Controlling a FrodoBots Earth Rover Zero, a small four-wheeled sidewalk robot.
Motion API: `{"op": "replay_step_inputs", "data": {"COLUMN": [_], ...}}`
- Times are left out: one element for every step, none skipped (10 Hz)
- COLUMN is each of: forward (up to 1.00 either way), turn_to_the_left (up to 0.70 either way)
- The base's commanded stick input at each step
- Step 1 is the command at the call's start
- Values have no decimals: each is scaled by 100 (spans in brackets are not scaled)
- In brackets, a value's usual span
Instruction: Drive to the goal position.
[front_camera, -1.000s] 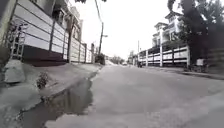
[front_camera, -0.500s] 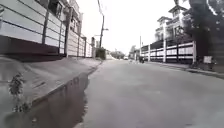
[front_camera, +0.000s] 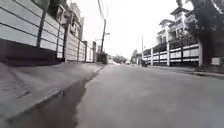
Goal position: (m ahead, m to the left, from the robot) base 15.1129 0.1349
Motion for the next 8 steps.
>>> {"op": "replay_step_inputs", "data": {"forward": [100,100,100,100,100,100,100,100], "turn_to_the_left": [0,0,0,0,0,0,-5,-12]}}
